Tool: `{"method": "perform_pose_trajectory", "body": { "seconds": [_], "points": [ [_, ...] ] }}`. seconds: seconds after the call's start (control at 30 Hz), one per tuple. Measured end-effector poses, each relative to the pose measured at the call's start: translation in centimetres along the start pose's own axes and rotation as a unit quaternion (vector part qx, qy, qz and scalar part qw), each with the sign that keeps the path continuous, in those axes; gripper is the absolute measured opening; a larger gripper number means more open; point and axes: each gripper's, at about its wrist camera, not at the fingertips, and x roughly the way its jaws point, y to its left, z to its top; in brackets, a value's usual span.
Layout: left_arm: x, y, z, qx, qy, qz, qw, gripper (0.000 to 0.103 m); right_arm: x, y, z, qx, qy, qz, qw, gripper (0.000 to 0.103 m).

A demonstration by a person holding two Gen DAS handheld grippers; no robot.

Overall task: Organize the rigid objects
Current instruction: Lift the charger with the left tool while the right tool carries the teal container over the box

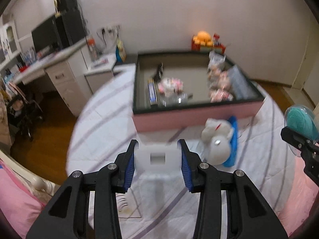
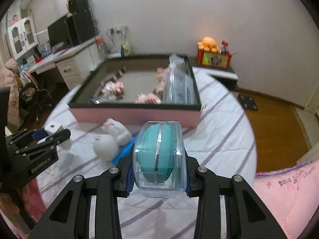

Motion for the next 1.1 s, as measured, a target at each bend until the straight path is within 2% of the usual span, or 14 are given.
{"method": "perform_pose_trajectory", "body": {
  "seconds": [0.13, 0.27, 0.4, 0.43, 0.47, 0.67, 0.73, 0.8, 0.87, 0.9, 1.0, 1.1],
  "points": [
    [-4.7, 0.3, 0.5, -0.001, -0.055, 0.008, 0.9985, 0.041, -3.8, 0.4, 0.3, 0.002, -0.042, 0.007, 0.999, 0.038],
    [-8.1, 0.5, 0.7, 0.0, -0.093, 0.026, 0.9953, 0.04, -7.3, 1.0, 0.1, 0.002, -0.078, 0.01, 0.997, 0.038],
    [-10.5, 0.8, 0.7, -0.001, -0.121, 0.027, 0.9923, 0.038, -10.2, 1.7, -0.3, -0.003, -0.106, 0.014, 0.994, 0.038],
    [-11.5, 1.0, 0.6, -0.002, -0.134, 0.027, 0.9906, 0.015, -10.8, 1.9, -0.4, -0.004, -0.113, 0.012, 0.994, 0.038],
    [-12.0, 1.1, 0.6, -0.005, -0.136, 0.026, 0.9904, 0.003, -11.4, 2.1, -0.5, -0.006, -0.12, 0.01, 0.993, 0.038],
    [-15.7, 1.5, 0.1, -0.004, -0.185, 0.021, 0.9825, 0.003, -13.6, 3.2, -1.0, -0.018, -0.147, 0.014, 0.989, 0.038],
    [-14.9, 1.5, -0.2, 0.004, -0.175, 0.007, 0.9845, 0.005, -13.3, 3.2, -1.1, -0.018, -0.142, 0.014, 0.99, 0.038],
    [-12.5, 2.2, -0.9, -0.003, -0.138, -0.008, 0.9904, 0.013, -12.1, 2.9, -1.4, -0.011, -0.12, 0.021, 0.992, 0.038],
    [-9.7, 3.4, -2.1, -0.015, -0.094, -0.006, 0.9955, 0.049, -10.5, 2.6, -1.9, -0.004, -0.098, 0.018, 0.995, 0.038],
    [-8.2, 4.4, -3.0, -0.032, -0.072, 0.007, 0.9969, 0.054, -9.1, 2.4, -2.2, 0.004, -0.078, 0.016, 0.997, 0.038],
    [-5.6, 6.8, -5.3, -0.056, -0.029, 0.035, 0.9974, 0.055, -6.0, 2.5, -2.9, 0.001, -0.035, 0.022, 0.999, 0.038],
    [-3.5, 9.0, -7.9, -0.076, 0.014, 0.061, 0.9952, 0.057, -4.1, 2.9, -3.2, -0.002, -0.016, 0.031, 0.999, 0.038]
  ]
}}
